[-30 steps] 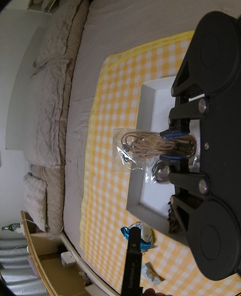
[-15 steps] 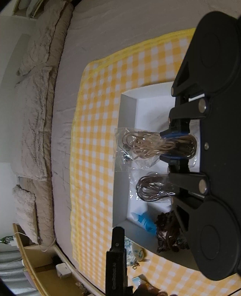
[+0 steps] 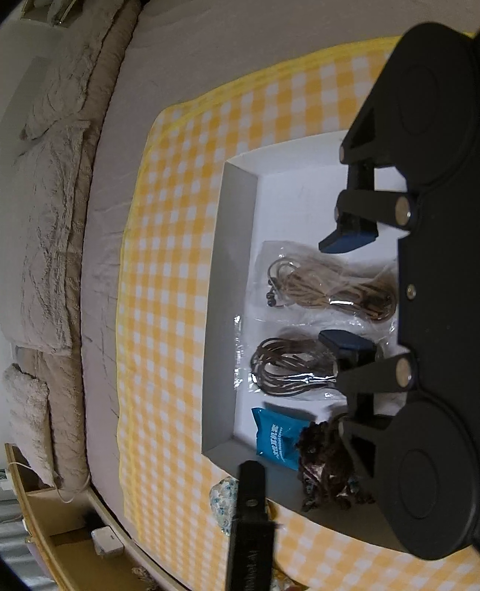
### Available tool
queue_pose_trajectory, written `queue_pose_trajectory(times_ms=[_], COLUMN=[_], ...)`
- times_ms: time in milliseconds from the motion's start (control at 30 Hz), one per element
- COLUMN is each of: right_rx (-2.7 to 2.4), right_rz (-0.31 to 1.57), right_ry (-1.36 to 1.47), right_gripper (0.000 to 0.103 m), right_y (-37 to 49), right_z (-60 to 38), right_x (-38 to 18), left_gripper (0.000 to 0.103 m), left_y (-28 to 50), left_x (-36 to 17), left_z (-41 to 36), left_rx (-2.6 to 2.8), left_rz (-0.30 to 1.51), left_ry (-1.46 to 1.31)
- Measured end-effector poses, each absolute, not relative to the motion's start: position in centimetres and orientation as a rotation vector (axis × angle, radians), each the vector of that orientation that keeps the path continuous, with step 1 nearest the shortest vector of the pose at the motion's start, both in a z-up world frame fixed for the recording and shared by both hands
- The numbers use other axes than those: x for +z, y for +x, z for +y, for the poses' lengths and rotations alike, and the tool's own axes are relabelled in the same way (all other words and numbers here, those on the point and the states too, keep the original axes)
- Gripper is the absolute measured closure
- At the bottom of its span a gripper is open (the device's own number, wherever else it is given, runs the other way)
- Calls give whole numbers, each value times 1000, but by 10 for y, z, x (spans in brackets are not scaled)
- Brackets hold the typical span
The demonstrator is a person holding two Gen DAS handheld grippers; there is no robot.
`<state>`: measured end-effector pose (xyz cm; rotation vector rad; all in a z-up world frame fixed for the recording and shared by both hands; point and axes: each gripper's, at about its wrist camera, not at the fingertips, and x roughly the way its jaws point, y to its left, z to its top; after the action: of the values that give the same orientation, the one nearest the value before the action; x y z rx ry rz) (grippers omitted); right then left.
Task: Organize soft objects
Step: 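Carry the blue packet and tan cord bag into the white box and release, then withdraw both tools from the box toward the floral pouch and white packet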
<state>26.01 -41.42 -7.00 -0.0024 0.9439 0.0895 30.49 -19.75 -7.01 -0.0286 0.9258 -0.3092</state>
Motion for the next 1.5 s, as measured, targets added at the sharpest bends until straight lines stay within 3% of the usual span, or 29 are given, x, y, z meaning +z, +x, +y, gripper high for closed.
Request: queue_pose_trajectory(times_ms=[567, 667, 733, 1000, 1167, 1500], right_rx=[33, 25, 19, 3, 2, 25], right_rz=[917, 908, 899, 883, 874, 870], right_ry=[60, 65, 70, 66, 67, 55], right_gripper=[53, 43, 31, 7, 0, 0], right_y=[242, 237, 234, 223, 217, 205], right_z=[-429, -430, -431, -436, -439, -434], right_x=[-53, -51, -49, -45, -43, -44], left_gripper=[9, 5, 1, 0, 0, 0], left_y=[283, 278, 275, 265, 258, 249], left_x=[-56, -55, -55, -57, -57, -55], left_z=[-203, -204, -204, -201, -199, -185], left_rx=[-334, -337, -342, -332, -319, -287], left_rz=[909, 904, 901, 920, 919, 917], left_ry=[16, 37, 53, 89, 99, 106])
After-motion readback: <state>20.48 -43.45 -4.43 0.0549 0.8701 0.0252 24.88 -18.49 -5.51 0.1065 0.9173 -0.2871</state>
